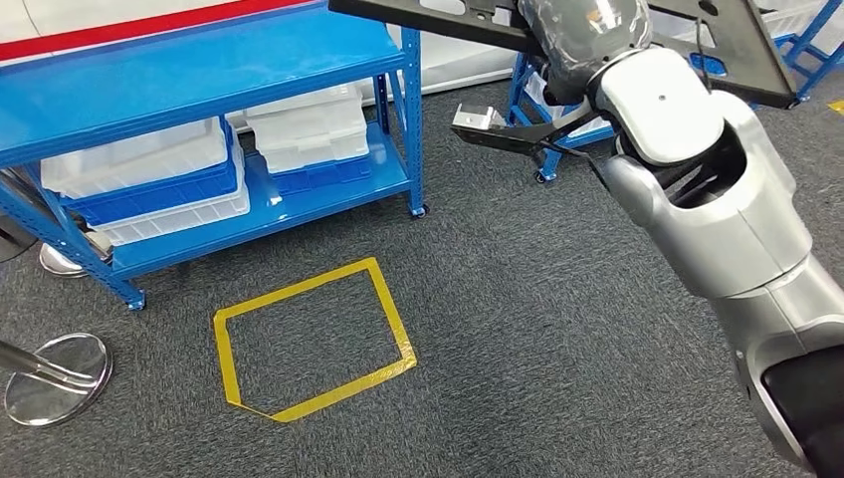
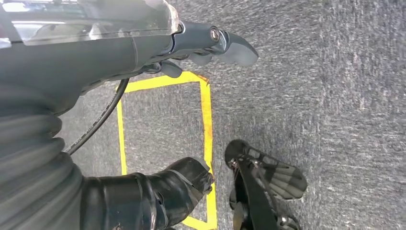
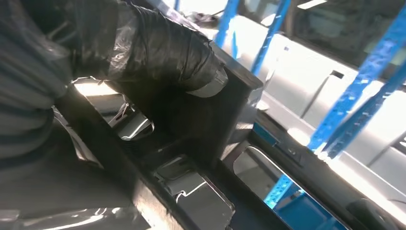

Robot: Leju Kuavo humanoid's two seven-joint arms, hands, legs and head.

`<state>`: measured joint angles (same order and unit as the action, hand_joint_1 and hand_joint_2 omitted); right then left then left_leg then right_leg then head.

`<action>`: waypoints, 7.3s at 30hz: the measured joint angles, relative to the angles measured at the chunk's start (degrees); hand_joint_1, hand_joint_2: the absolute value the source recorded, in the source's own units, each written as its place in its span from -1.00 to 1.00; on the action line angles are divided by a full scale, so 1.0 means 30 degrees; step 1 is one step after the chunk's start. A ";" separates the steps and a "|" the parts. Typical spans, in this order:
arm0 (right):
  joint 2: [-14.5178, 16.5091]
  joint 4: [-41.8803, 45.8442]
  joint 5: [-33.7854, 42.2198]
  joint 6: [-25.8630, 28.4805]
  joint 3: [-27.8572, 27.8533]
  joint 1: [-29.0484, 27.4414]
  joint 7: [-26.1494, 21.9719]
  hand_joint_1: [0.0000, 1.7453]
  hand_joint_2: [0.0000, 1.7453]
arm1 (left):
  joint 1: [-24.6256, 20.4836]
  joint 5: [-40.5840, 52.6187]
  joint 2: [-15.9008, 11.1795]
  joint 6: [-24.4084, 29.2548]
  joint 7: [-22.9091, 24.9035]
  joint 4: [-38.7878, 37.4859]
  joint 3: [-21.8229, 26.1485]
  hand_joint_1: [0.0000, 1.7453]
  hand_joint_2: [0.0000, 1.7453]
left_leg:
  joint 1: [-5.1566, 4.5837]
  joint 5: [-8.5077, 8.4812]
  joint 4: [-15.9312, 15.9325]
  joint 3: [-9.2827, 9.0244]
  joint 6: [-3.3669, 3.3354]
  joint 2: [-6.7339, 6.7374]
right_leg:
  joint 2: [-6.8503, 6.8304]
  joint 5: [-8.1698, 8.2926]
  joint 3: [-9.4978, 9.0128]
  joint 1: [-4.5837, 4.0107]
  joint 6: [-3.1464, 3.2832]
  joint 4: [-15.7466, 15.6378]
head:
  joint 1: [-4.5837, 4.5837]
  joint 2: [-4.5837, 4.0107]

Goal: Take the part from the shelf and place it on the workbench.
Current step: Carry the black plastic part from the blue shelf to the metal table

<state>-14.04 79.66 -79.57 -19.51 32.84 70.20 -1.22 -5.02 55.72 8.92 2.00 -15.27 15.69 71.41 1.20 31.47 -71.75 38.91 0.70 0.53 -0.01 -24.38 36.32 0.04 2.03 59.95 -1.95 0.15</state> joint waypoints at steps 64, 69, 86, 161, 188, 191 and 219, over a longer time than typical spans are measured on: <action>0.0011 -0.0171 -0.0672 -0.0552 0.0922 0.0582 -0.0144 1.00 1.00 | -0.0065 0.0002 0.0060 0.0350 -0.0044 0.0015 0.0479 -1.00 1.00 | -0.0191 -0.2351 0.3401 -0.0560 0.0041 0.0744 | -0.1631 -0.0782 -0.0735 0.0085 -0.0323 -0.0015 | -0.0157 0.0000; -0.0100 0.0351 -0.0678 -0.0661 0.0927 0.0257 -0.0016 1.00 1.00 | -0.0088 0.0044 0.0175 0.0581 0.0140 0.0015 0.0501 -1.00 1.00 | -0.0259 -0.2708 0.4483 -0.0961 -0.0555 0.0278 | -0.2095 -0.1014 -0.0832 -0.0011 -0.0737 0.0032 | -0.0153 0.0000; -0.0685 0.0503 -0.0658 -0.0577 0.0982 -0.0581 -0.0326 1.00 1.00 | -0.0073 0.0270 0.0343 0.0812 0.0446 0.0042 0.0577 -1.00 1.00 | -0.0131 -0.2446 0.3154 0.0220 0.0025 -0.1931 | 0.0407 -0.0629 -0.0977 0.0437 -0.0367 -0.0308 | -0.0275 -0.0002; -0.0067 -0.0860 0.1346 -0.0628 0.4284 0.0801 -0.1002 1.00 1.00 | -0.0135 -0.0104 0.0337 0.1583 0.2419 0.0109 0.1413 -1.00 1.00 | -0.0450 -0.2739 0.4292 -0.0665 -0.0823 0.0413 | -0.2031 -0.1183 -0.1022 -0.0032 -0.0797 0.0038 | -0.0769 0.0000; 0.0424 -0.1494 0.1331 -0.0574 0.5043 0.0985 -0.1355 1.00 1.00 | -0.0163 -0.0774 0.0386 0.1195 0.2475 0.0138 0.1594 -1.00 1.00 | -0.0224 -0.2918 0.4204 -0.0393 -0.0177 0.1125 | -0.1995 -0.0871 -0.1154 0.0067 -0.0704 -0.0361 | -0.0978 -0.0005; 0.0584 -0.1548 0.1331 -0.0570 0.5234 0.1062 -0.1368 1.00 1.00 | -0.0148 -0.0774 0.0377 0.1176 0.2473 0.0140 0.1596 -1.00 1.00 | -0.0293 -0.2862 0.4299 -0.0513 -0.0596 0.0538 | -0.2340 -0.1116 -0.1388 0.0083 -0.1032 -0.0317 | -0.0958 -0.0004; 0.0601 -0.2002 0.1550 -0.0466 0.5859 0.1448 -0.1383 1.00 1.00 | -0.0153 -0.1044 0.0408 0.1570 0.2819 0.0151 0.1758 -1.00 1.00 | -0.0168 -0.2756 0.3960 -0.0289 -0.0144 0.1012 | -0.2140 -0.1024 -0.1151 0.0184 -0.0901 -0.0224 | -0.0966 -0.0002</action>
<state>-12.24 73.65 -74.93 -20.91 50.42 74.54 -5.37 -5.48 52.59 10.14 6.71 -6.81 16.15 76.68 0.70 23.20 -59.87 38.05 0.27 3.56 -6.43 -27.46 32.87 0.59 -0.67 59.27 -4.84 0.15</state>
